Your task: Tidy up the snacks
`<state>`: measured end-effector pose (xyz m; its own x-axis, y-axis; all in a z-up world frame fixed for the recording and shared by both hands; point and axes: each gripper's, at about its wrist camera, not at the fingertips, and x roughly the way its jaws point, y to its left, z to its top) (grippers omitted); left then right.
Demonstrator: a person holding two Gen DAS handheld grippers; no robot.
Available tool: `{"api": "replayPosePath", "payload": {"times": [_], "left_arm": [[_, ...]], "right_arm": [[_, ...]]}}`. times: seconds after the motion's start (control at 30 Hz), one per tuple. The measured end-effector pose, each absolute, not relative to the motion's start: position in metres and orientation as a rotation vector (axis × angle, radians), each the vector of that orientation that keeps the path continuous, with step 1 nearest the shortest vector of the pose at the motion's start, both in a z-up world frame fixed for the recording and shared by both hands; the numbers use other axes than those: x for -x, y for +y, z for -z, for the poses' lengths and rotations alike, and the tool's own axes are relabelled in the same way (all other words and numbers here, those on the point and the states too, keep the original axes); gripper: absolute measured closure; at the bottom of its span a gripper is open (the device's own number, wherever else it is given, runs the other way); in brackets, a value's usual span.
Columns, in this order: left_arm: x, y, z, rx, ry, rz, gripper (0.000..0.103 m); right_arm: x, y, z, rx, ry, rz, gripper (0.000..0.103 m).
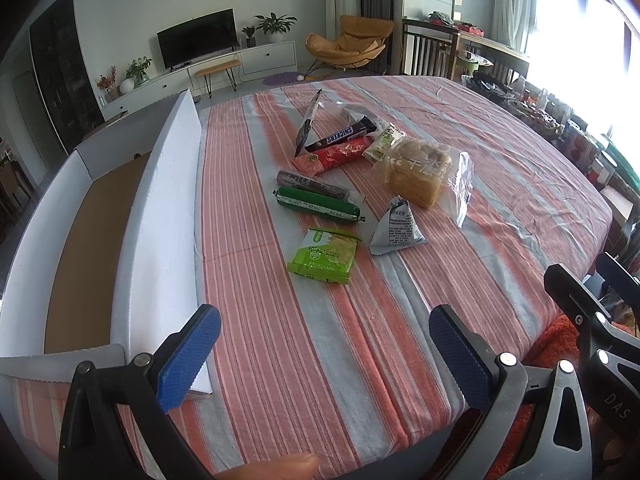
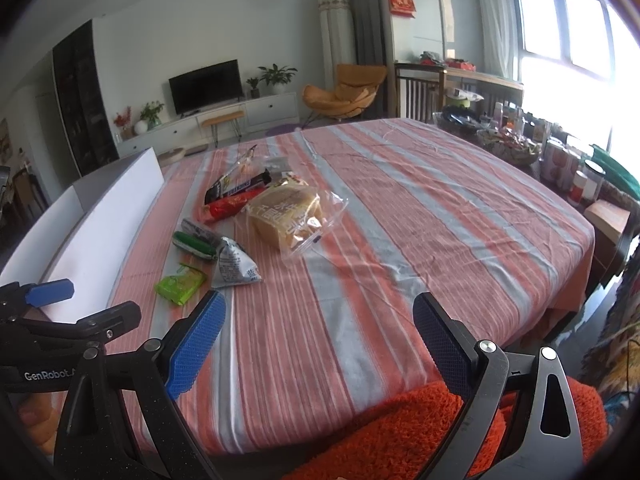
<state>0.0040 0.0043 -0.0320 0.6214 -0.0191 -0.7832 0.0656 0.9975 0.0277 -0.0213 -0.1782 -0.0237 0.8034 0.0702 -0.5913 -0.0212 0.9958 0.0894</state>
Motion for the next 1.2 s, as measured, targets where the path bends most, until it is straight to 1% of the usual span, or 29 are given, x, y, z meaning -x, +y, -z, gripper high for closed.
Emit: {"api": "replayPosePath", "payload": {"times": [1.2], "left_arm": [[-0.007,0.004,0.045,-0.045,0.943,0.067,0.0]], "right_arm": [[0.02,-0.177,0.031,-0.076,0.647,-0.057,0.006]]}}
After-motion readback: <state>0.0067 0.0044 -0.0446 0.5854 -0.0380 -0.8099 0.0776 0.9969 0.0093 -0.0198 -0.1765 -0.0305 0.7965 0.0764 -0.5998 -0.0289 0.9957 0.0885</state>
